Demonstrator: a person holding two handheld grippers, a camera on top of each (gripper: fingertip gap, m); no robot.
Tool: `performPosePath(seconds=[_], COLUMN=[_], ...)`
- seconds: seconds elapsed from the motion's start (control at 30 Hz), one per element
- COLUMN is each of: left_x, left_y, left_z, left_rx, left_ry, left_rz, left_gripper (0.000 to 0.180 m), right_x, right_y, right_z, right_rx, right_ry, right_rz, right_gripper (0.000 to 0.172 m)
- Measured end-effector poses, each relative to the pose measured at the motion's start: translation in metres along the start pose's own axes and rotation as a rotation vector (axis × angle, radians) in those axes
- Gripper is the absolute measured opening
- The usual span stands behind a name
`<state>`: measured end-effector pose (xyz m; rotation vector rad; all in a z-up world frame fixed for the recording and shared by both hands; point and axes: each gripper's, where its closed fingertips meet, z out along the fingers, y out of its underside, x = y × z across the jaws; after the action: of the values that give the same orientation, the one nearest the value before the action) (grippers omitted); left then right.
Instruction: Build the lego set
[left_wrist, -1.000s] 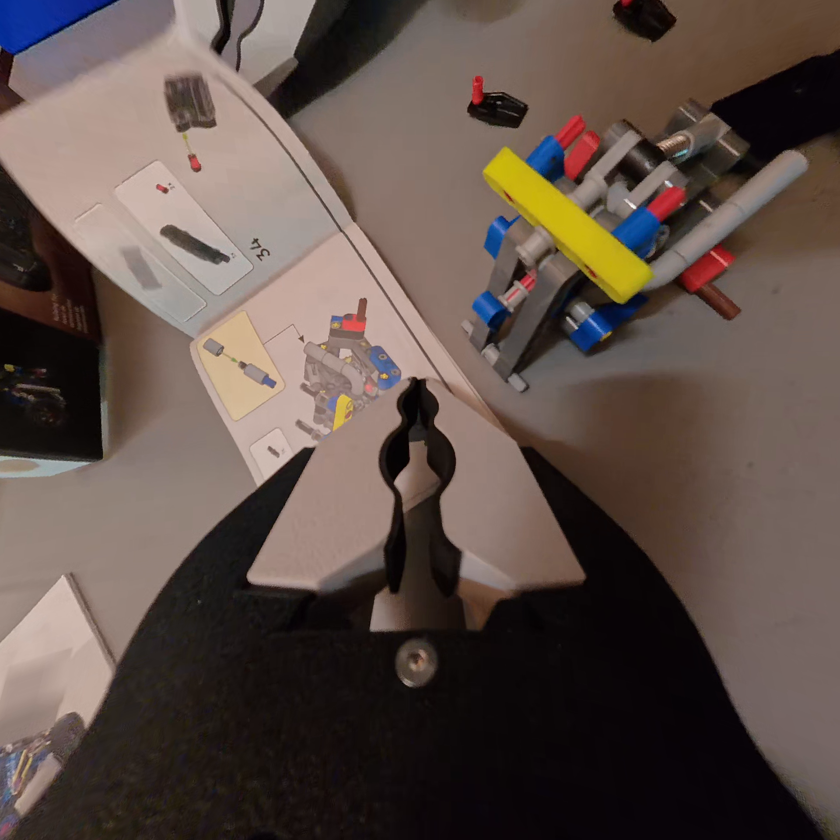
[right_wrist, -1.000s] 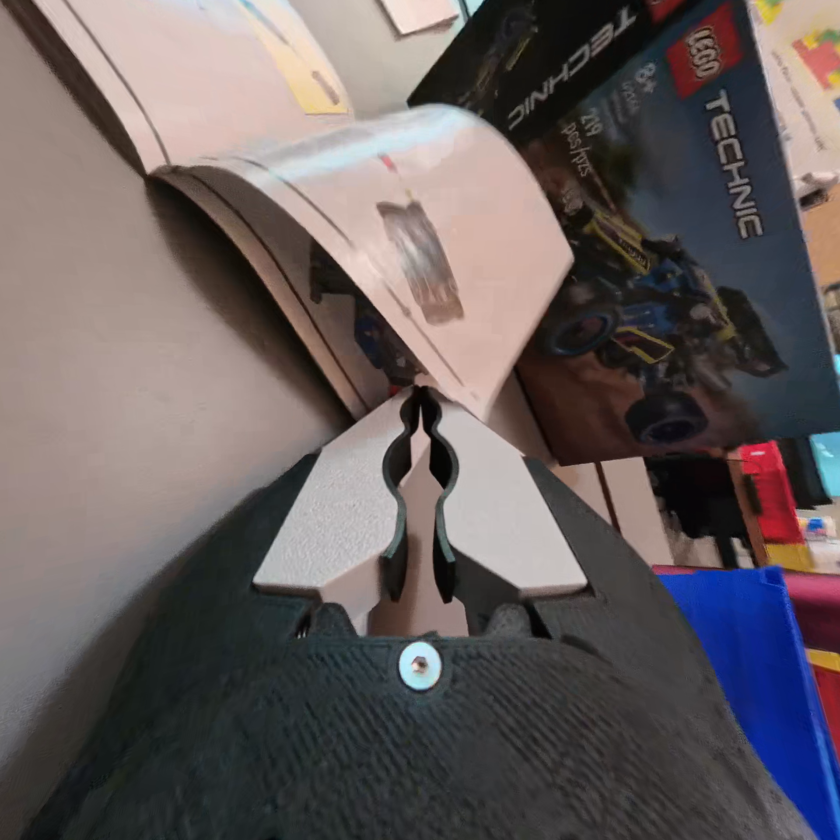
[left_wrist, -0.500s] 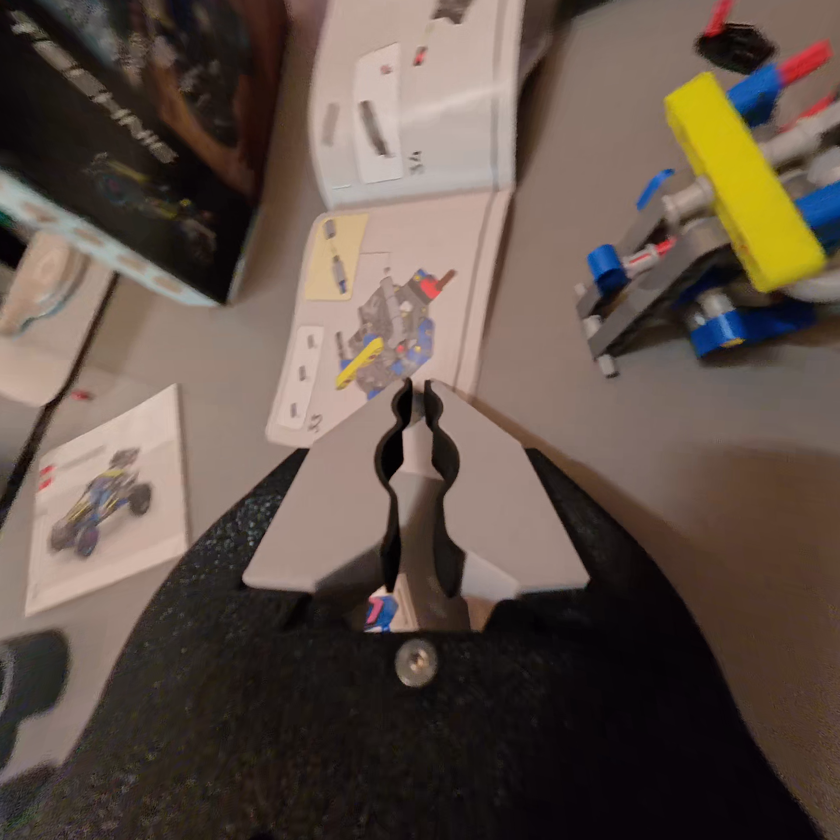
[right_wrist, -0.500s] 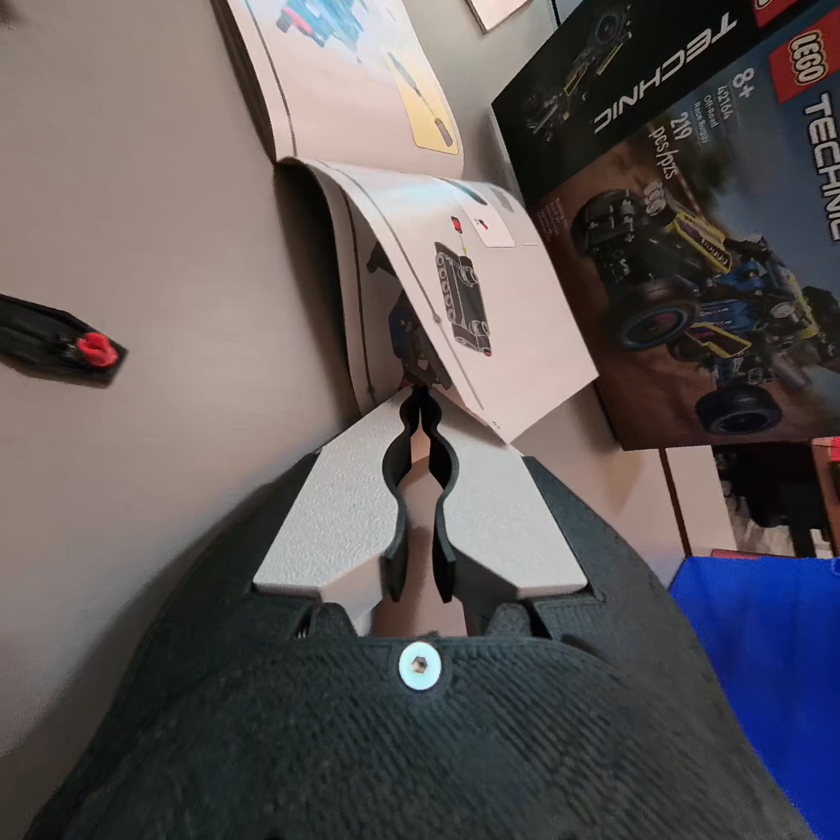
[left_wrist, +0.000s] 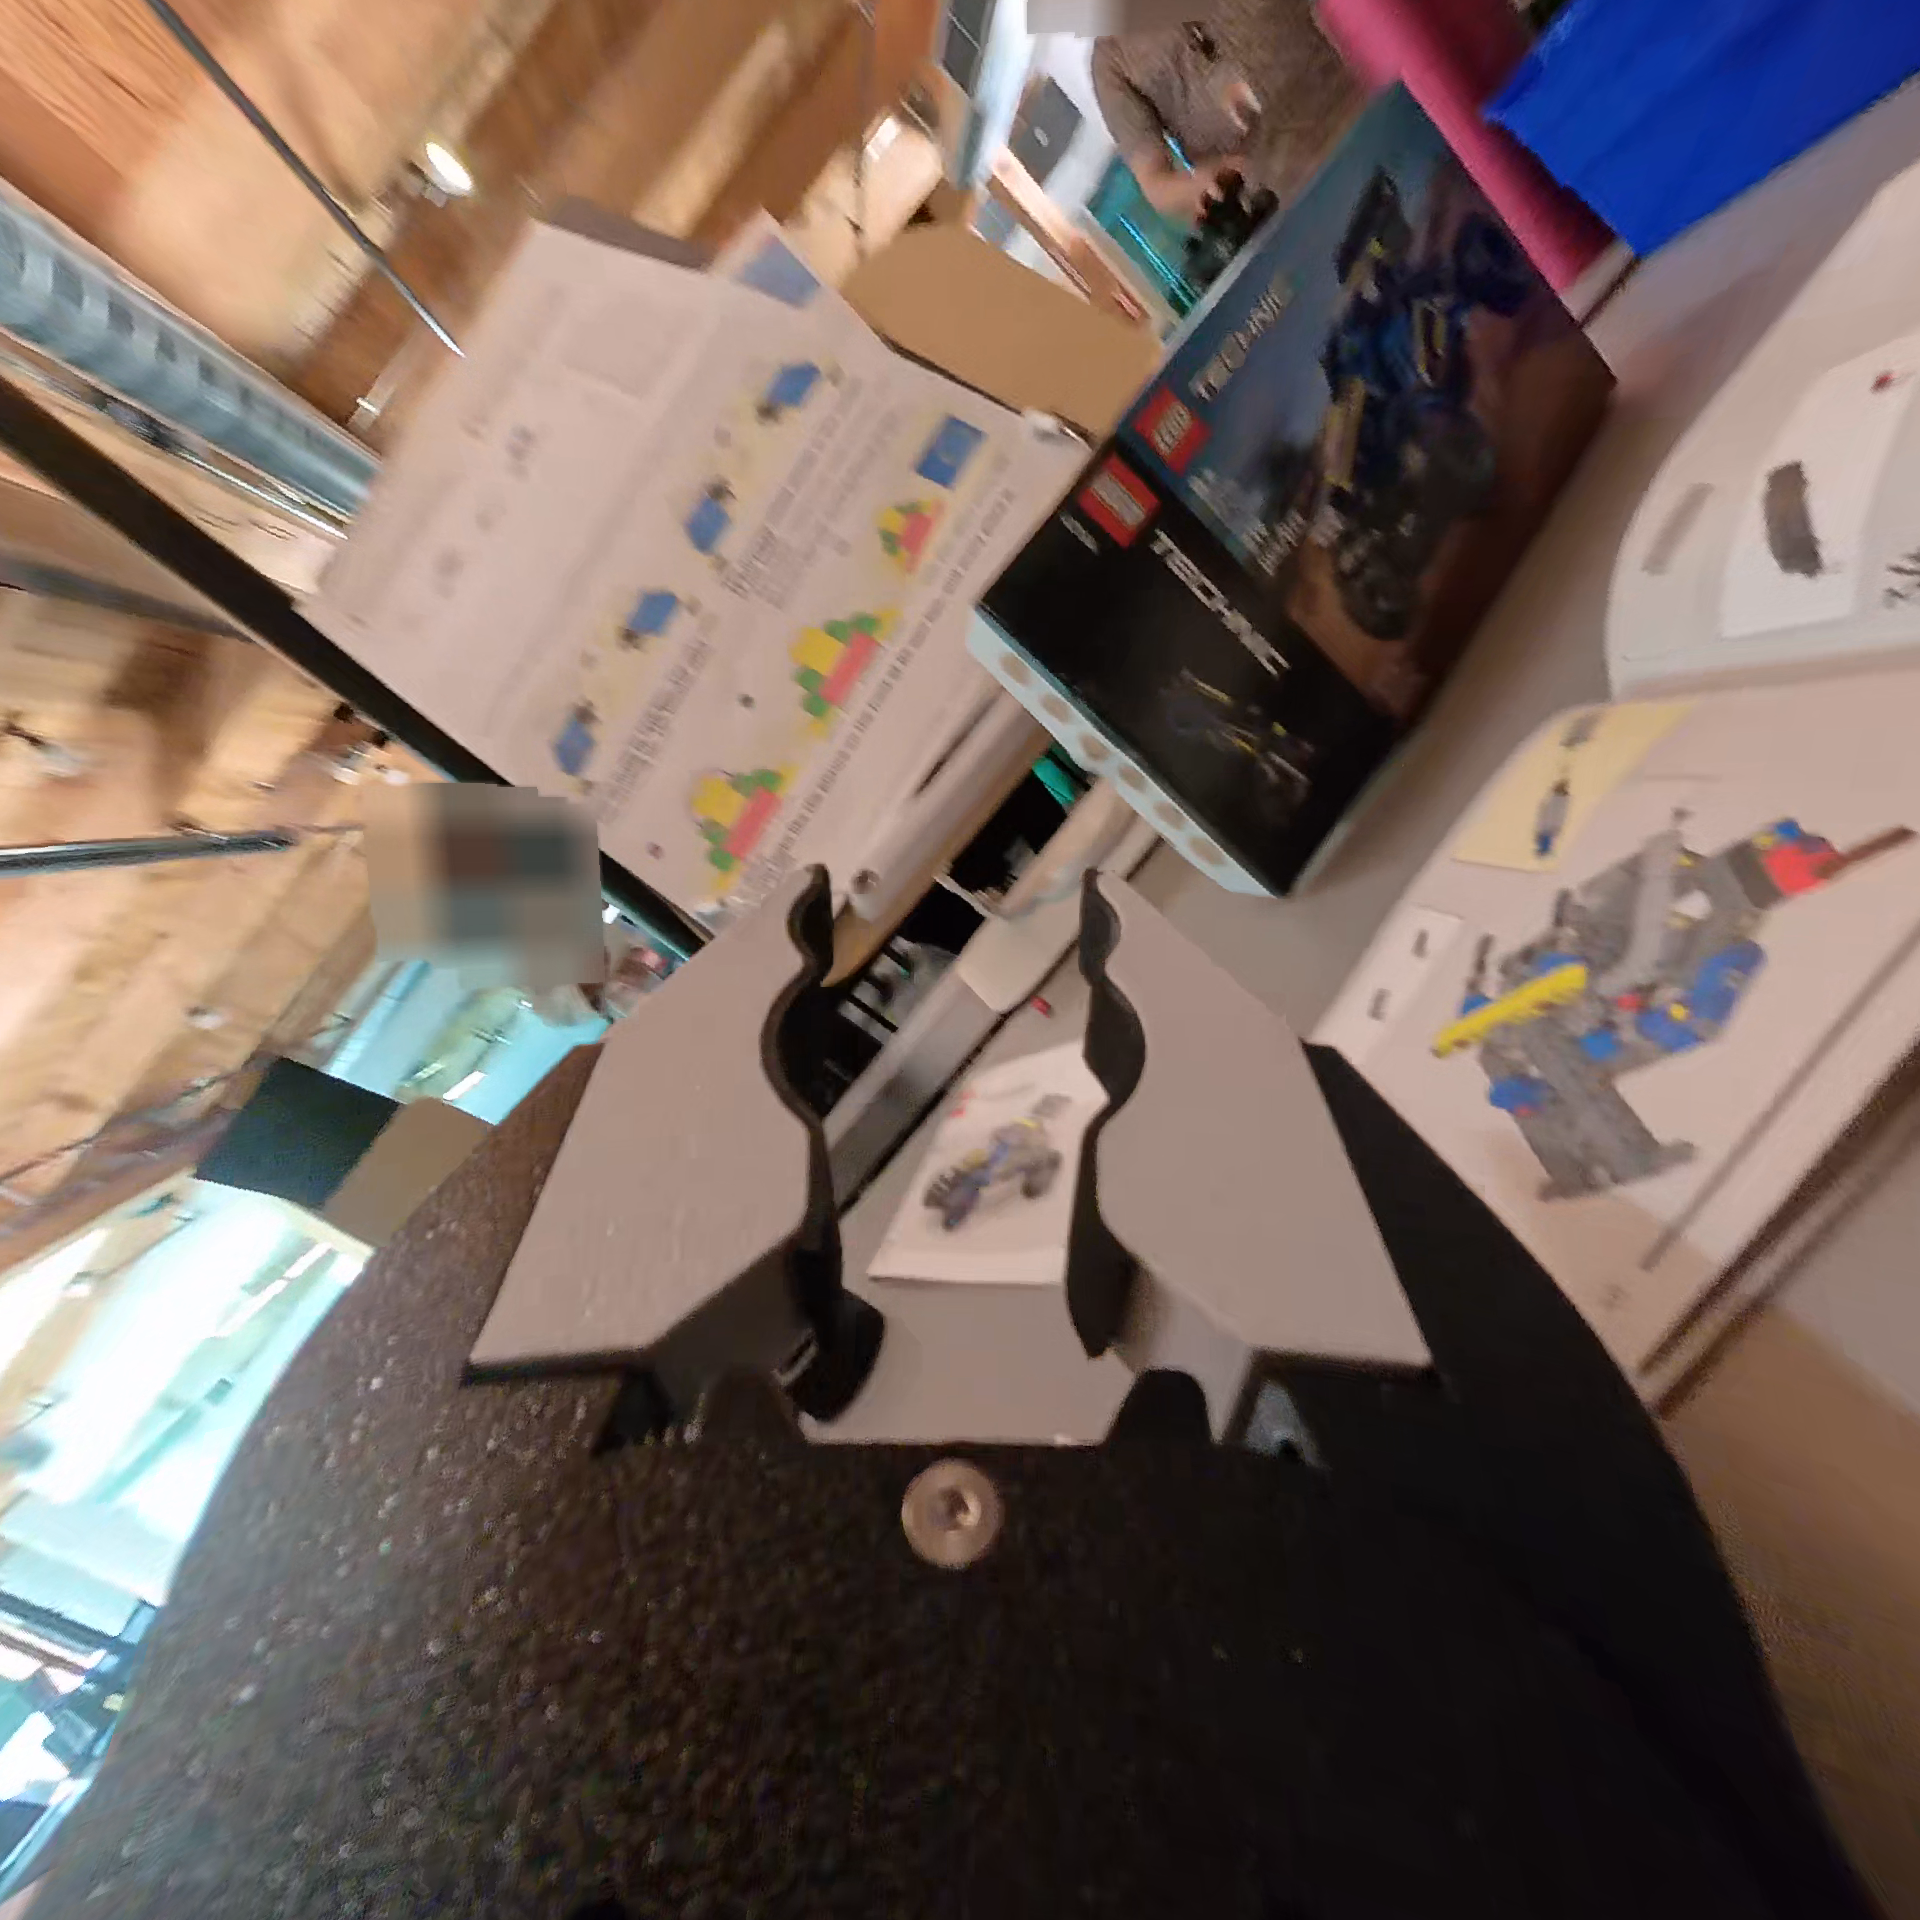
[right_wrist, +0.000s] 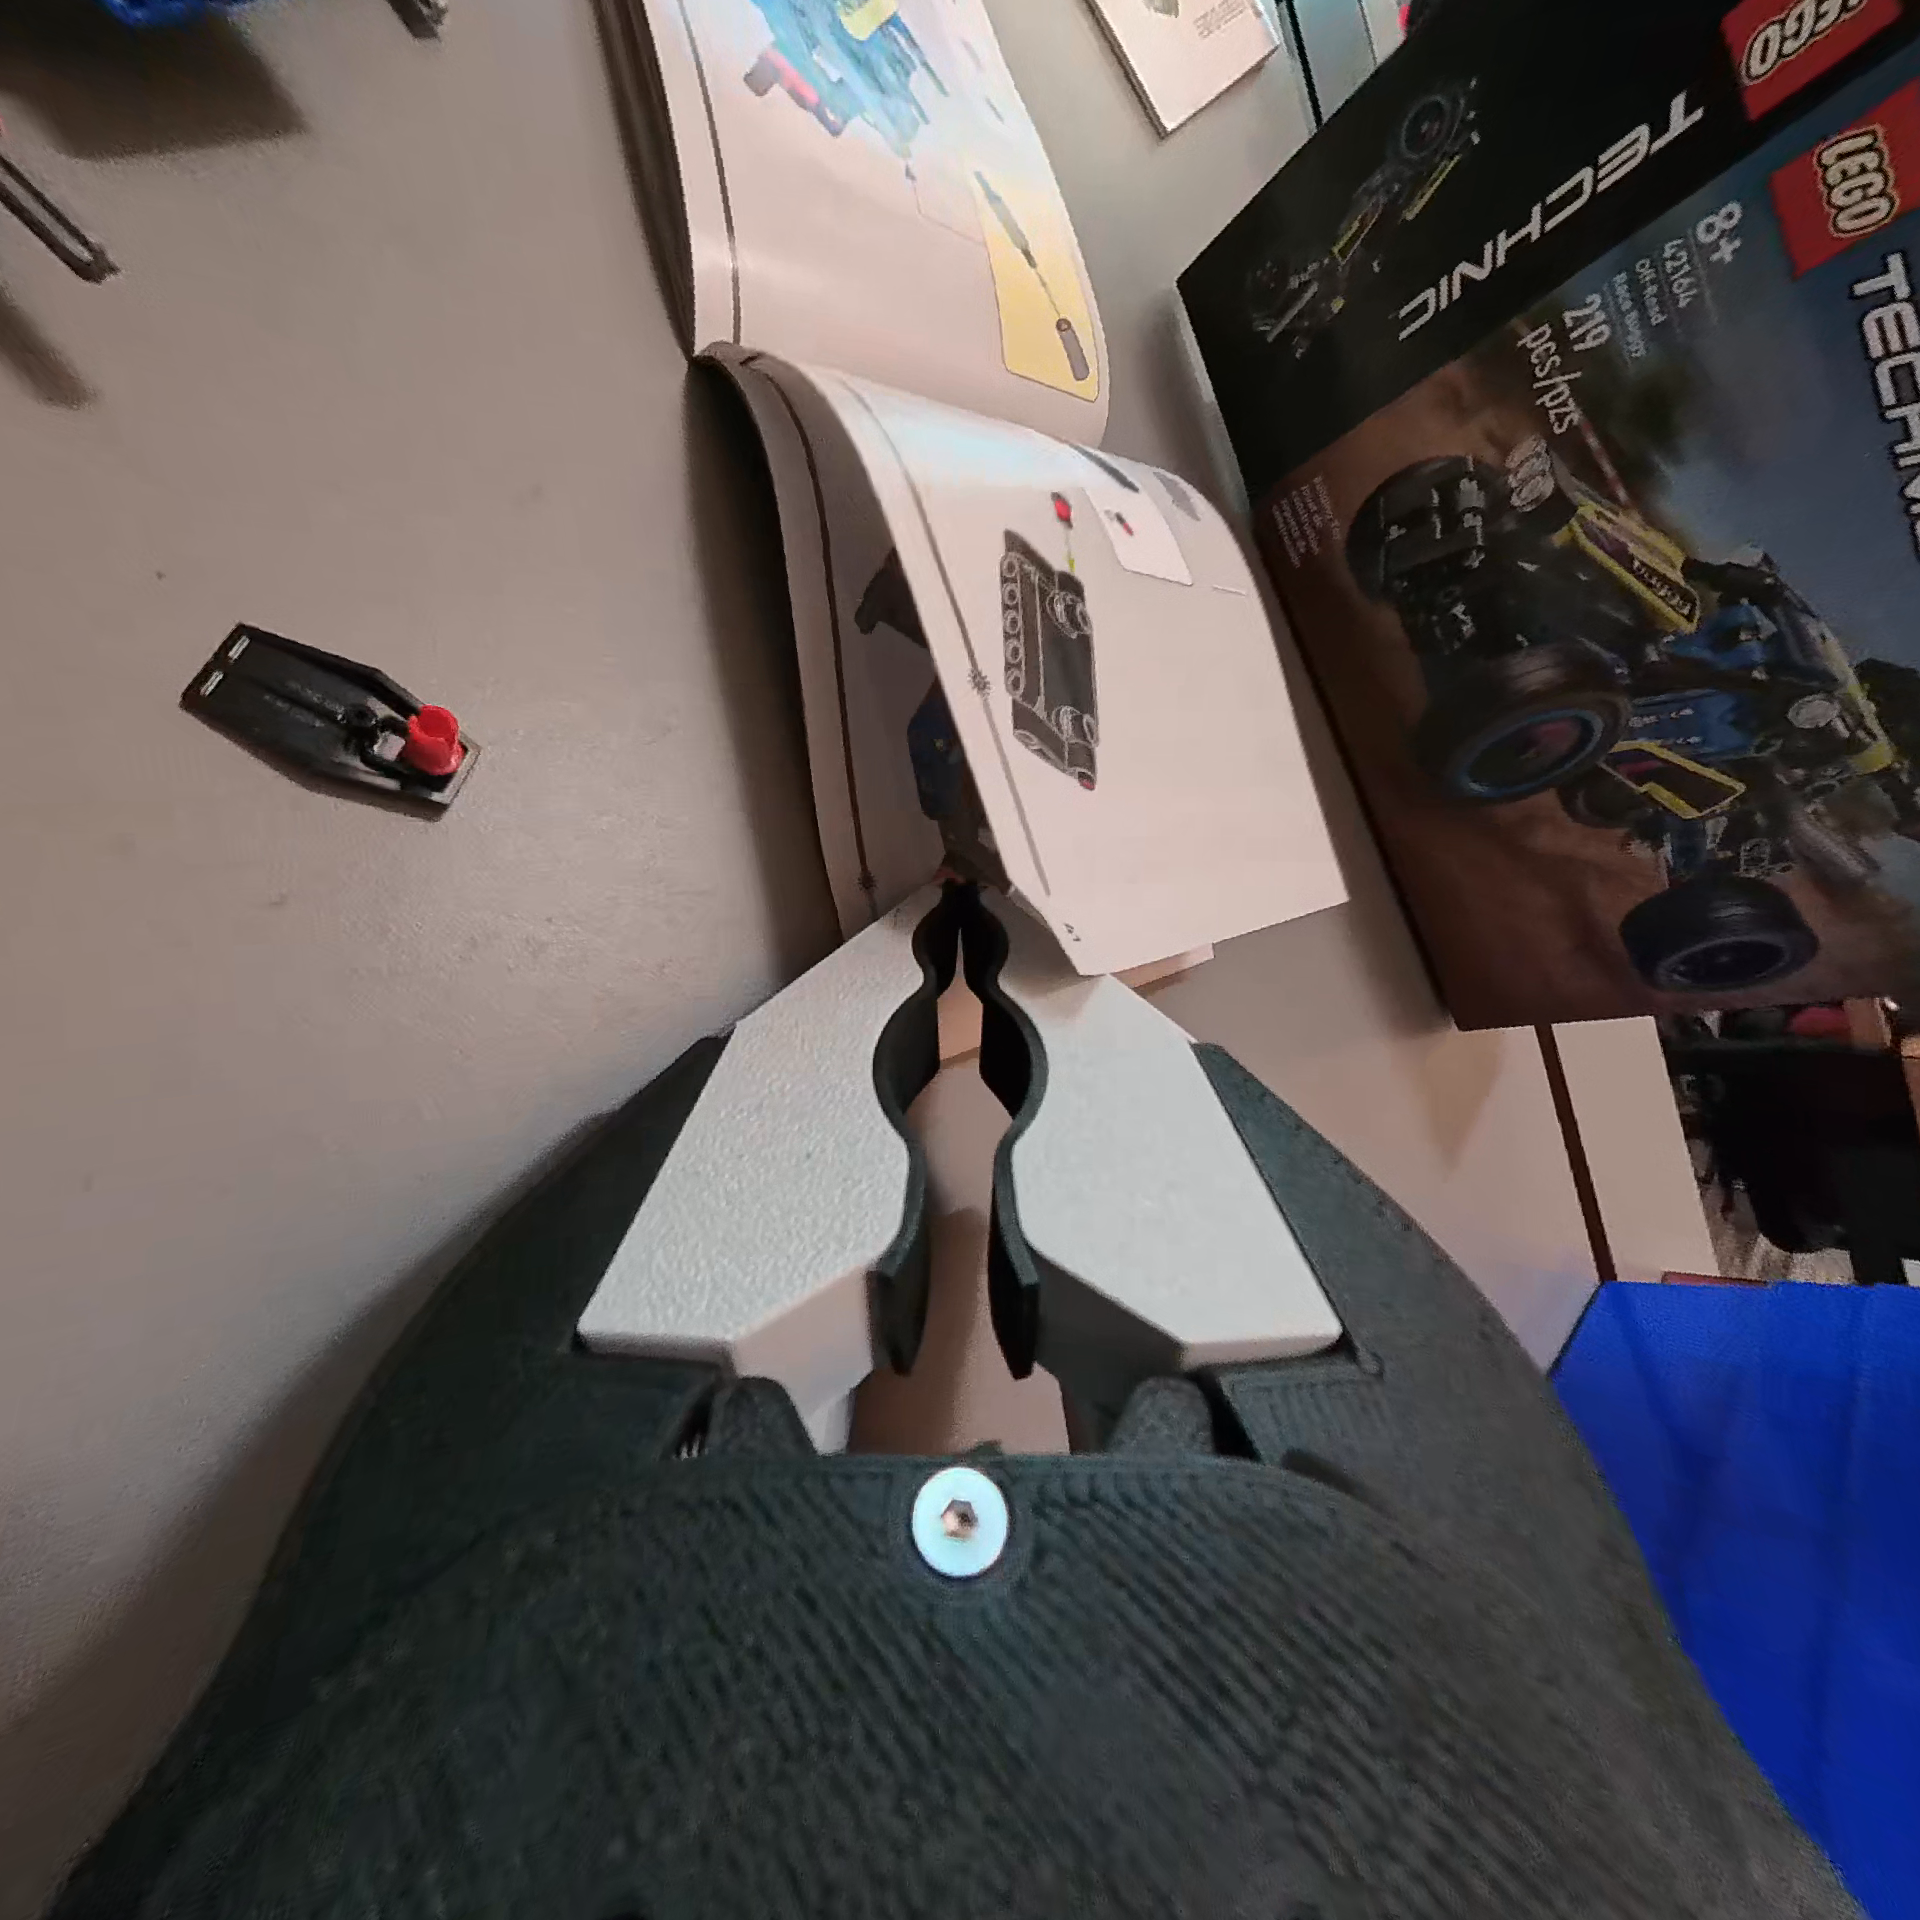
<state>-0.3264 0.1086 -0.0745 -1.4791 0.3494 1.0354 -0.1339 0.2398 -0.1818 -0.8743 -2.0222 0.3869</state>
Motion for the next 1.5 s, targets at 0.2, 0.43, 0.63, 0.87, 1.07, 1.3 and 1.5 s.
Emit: performPosePath(seconds=[0.2, 0.43, 0.63, 0.87, 1.07, 1.3, 1.5], left_x=[-0.011, -0.011, -0.019, -0.023, -0.020, -0.016, -0.010], left_y=[0.002, 0.000, -0.004, -0.004, 0.000, 0.009, 0.010], left_z=[0.002, 0.005, 0.002, -0.001, -0.001, 0.003, 0.004], left_rx=[-0.005, 0.007, 0.034, 0.049, 0.039, 0.009, -0.001], left_ry=[-0.074, -0.066, -0.102, -0.120, -0.105, -0.080, -0.054], left_rz=[0.059, 0.014, -0.006, -0.005, 0.024, 0.005, 0.018], left_gripper=[0.051, 0.086, 0.105, 0.115, 0.109, 0.101, 0.100], right_x=[0.002, 0.002, 0.000, 0.001, 0.001, 0.001, 0.001], right_y=[0.000, 0.001, 0.002, 0.001, 0.001, 0.001, 0.001], right_z=[-0.001, -0.002, -0.003, -0.004, -0.004, -0.004, -0.004], right_rx=[0.019, 0.016, 0.017, 0.028, 0.031, 0.040, 0.040], right_ry=[-0.001, -0.013, -0.032, -0.035, -0.044, -0.054, -0.058], right_rz=[0.045, 0.066, 0.079, 0.099, 0.102, 0.107, 0.114], right_gripper=[0.000, 0.000, 0.000, 0.000, 0.000, 0.000, 0.000])
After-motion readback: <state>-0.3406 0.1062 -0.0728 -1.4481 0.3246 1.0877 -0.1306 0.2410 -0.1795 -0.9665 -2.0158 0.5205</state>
